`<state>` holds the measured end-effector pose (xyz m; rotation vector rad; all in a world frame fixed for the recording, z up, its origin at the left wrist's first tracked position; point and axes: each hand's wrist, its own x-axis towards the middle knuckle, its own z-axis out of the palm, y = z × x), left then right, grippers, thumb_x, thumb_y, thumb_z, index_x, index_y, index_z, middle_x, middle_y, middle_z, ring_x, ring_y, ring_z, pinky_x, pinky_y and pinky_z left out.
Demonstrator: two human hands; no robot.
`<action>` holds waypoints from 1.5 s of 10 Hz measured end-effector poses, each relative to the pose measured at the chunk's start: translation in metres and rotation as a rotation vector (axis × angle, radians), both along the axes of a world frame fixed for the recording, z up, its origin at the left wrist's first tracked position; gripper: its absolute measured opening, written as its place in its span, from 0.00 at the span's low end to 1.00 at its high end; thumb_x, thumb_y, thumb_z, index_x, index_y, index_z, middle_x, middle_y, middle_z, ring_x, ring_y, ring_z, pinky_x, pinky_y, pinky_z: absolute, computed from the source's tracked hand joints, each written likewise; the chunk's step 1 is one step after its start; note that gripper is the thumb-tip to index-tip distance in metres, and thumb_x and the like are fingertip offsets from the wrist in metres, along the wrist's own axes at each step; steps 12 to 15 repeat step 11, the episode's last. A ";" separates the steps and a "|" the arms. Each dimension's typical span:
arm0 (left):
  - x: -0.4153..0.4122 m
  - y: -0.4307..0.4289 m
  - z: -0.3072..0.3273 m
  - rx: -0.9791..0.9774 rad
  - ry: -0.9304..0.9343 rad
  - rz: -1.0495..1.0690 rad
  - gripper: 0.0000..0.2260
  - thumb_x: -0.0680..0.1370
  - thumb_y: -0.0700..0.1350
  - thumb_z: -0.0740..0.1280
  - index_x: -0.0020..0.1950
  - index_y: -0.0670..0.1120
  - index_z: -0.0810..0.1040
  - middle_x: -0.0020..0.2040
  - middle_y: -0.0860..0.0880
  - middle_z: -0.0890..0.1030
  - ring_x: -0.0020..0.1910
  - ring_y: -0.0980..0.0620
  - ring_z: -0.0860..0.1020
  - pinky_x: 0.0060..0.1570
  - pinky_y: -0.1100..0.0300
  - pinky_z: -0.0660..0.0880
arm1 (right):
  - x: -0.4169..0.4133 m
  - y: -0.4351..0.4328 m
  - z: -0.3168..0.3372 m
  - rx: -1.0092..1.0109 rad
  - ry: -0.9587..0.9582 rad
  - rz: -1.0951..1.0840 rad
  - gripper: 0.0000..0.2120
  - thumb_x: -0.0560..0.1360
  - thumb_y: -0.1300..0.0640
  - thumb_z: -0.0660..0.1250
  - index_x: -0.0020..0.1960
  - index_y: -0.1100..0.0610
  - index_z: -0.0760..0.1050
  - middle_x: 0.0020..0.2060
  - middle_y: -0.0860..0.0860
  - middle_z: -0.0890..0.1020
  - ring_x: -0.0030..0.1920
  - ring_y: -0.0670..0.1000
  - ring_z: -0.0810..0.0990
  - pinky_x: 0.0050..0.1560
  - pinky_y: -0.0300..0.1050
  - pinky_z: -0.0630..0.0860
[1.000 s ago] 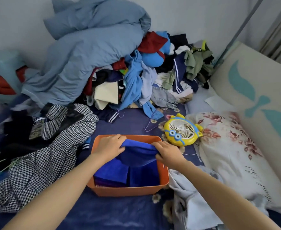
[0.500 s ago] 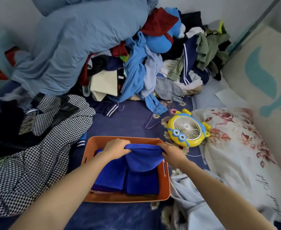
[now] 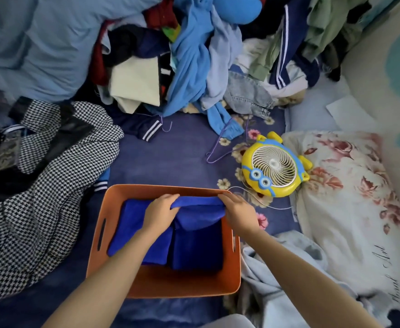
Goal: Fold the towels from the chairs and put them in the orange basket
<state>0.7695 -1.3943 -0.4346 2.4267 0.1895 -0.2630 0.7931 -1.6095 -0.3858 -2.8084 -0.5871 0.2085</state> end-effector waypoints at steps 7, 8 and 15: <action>-0.090 -0.035 -0.077 0.650 0.536 -0.742 0.28 0.77 0.36 0.60 0.76 0.45 0.53 0.75 0.39 0.52 0.73 0.39 0.53 0.68 0.48 0.60 | -0.087 0.004 -0.102 -0.904 0.618 0.451 0.23 0.82 0.57 0.47 0.76 0.60 0.51 0.75 0.61 0.51 0.75 0.61 0.47 0.73 0.58 0.47; -0.094 -0.038 -0.073 0.686 0.551 -0.712 0.27 0.79 0.39 0.57 0.76 0.45 0.50 0.76 0.39 0.47 0.75 0.39 0.47 0.71 0.46 0.53 | -0.089 0.005 -0.098 -0.942 0.592 0.484 0.24 0.82 0.56 0.47 0.76 0.59 0.50 0.76 0.60 0.49 0.75 0.61 0.45 0.72 0.62 0.44; -0.086 -0.024 -0.025 0.571 0.396 -0.515 0.26 0.80 0.49 0.57 0.76 0.46 0.52 0.77 0.41 0.48 0.75 0.41 0.47 0.71 0.47 0.52 | -0.069 0.006 -0.053 -0.797 0.332 0.297 0.18 0.80 0.56 0.54 0.68 0.59 0.69 0.71 0.60 0.64 0.74 0.61 0.51 0.72 0.64 0.42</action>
